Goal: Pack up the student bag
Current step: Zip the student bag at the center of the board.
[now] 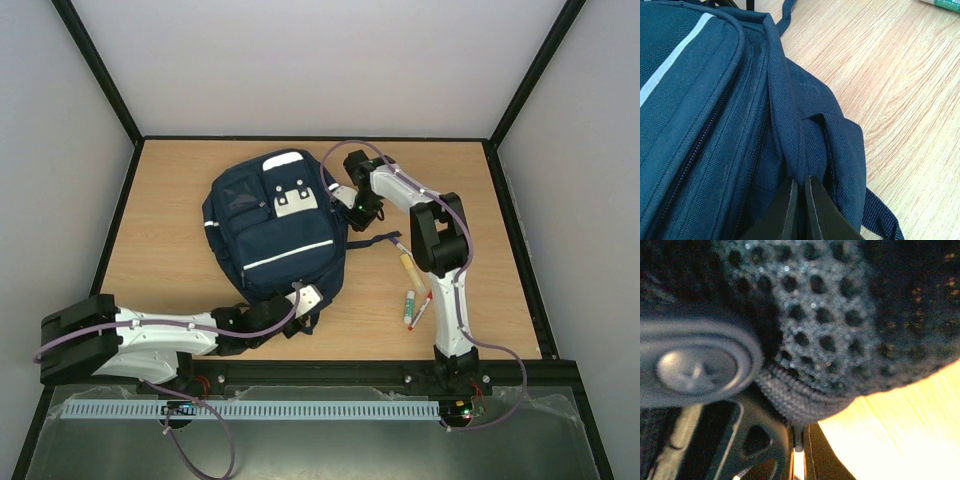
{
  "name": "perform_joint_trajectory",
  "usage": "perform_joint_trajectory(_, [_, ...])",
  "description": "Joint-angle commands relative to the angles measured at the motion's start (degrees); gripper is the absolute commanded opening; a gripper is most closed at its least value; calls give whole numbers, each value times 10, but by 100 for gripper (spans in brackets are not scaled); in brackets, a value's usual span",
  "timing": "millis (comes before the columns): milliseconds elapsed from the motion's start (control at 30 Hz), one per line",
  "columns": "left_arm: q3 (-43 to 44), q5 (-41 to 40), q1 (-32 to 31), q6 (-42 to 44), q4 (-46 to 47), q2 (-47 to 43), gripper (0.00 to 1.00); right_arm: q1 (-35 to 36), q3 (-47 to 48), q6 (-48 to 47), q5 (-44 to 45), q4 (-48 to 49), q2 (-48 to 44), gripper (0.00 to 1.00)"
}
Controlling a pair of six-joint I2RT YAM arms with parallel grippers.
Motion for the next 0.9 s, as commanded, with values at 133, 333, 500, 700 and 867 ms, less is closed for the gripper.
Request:
perform_joint_trajectory(133, [-10,-5,-23,-22,-11,-35,2,-7,23,36,49,53,10,3])
perform_joint_trajectory(333, [-12,-22,-24,-31,-22,-53,3,-7,22,49,44,68,4,9])
perform_joint_trajectory(500, [-4,-42,-24,-45,-27,-55,31,-7,-7,44,24,58,-42,24])
perform_joint_trajectory(700, [35,-45,-26,-53,-57,-72,47,-7,-86,38,10,42,-146,49])
perform_joint_trajectory(867, [93,-64,-25,-56,-97,-101,57,-7,-150,45,-8,25,-250,54])
